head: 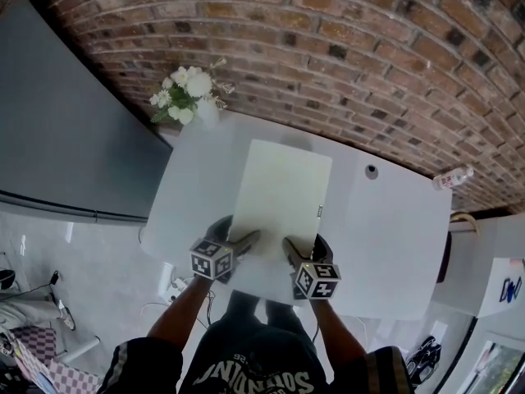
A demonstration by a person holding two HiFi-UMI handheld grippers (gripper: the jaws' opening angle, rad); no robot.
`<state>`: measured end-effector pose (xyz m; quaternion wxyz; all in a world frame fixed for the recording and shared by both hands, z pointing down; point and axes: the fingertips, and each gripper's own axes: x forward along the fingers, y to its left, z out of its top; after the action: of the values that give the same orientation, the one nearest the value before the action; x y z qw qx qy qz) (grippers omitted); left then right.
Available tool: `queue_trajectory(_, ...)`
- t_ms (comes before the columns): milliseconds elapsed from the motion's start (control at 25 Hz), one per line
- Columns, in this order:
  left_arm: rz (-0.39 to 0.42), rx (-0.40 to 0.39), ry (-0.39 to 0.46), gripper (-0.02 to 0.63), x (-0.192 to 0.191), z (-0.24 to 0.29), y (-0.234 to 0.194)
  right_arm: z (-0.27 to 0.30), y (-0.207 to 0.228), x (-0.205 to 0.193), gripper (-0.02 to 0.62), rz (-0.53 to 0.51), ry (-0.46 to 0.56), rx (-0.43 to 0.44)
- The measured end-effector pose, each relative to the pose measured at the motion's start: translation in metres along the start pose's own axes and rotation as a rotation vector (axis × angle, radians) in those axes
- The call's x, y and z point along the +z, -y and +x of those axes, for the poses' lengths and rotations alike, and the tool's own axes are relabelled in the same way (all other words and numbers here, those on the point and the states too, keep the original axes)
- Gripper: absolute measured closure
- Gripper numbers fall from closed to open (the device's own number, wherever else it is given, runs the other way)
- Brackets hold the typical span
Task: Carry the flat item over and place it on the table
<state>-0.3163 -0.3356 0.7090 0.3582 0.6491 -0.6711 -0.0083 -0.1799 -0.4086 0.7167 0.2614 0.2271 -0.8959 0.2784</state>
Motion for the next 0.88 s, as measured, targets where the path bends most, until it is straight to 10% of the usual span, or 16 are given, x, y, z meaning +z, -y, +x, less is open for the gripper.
queue_trajectory(880,-0.086,-0.038,-0.145,0.204,-0.044,0.028,-0.037,0.033,0.01,-0.031,0.19,0.072,-0.104,-0.048)
